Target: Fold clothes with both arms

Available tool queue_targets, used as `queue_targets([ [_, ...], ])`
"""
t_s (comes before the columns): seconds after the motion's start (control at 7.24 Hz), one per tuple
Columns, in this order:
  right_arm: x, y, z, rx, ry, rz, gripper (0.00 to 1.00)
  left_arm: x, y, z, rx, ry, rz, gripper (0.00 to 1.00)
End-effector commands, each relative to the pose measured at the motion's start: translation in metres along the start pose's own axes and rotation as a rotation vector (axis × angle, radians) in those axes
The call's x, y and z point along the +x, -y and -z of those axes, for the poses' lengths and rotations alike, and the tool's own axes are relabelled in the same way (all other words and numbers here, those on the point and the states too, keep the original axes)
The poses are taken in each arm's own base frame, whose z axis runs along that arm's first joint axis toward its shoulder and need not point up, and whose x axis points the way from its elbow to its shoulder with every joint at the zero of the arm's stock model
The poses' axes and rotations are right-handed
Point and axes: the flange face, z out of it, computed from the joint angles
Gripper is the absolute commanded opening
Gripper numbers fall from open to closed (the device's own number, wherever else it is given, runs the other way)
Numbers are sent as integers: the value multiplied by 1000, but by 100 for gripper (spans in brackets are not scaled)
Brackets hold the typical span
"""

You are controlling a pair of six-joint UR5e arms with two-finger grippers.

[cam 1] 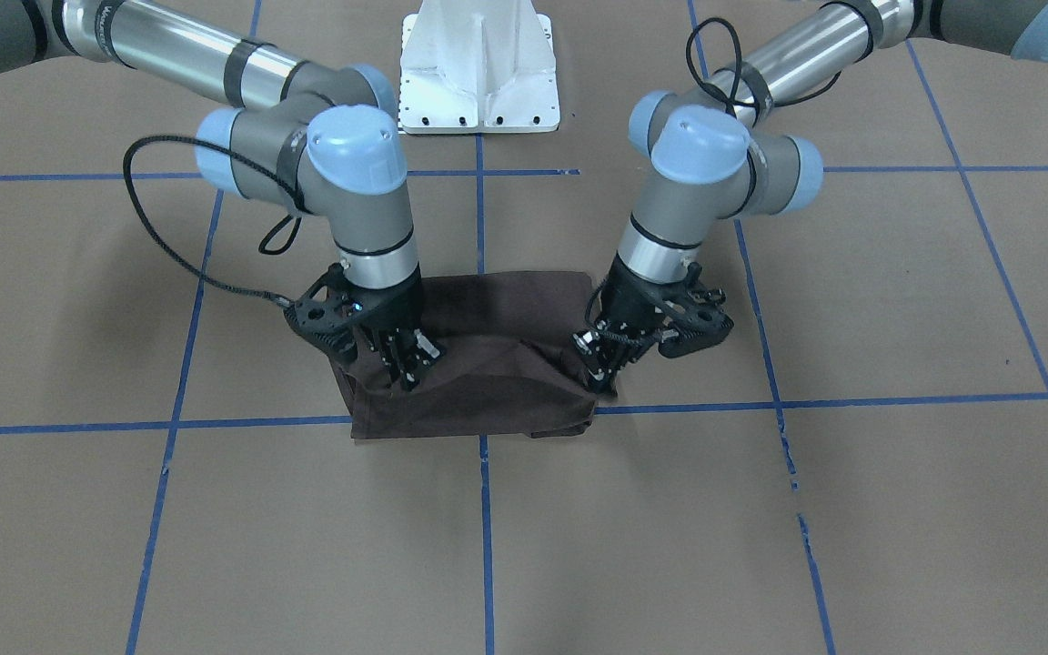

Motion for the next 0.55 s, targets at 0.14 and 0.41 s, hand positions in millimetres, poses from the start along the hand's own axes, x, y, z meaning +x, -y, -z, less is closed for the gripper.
queue_targets([
  [0.14, -23, 93, 19, -97, 39, 50, 100, -9, 48, 0, 54, -41, -58, 100],
  [0.41, 13, 119, 7, -91, 10, 117, 100, -39, 78, 39, -27, -64, -198, 100],
])
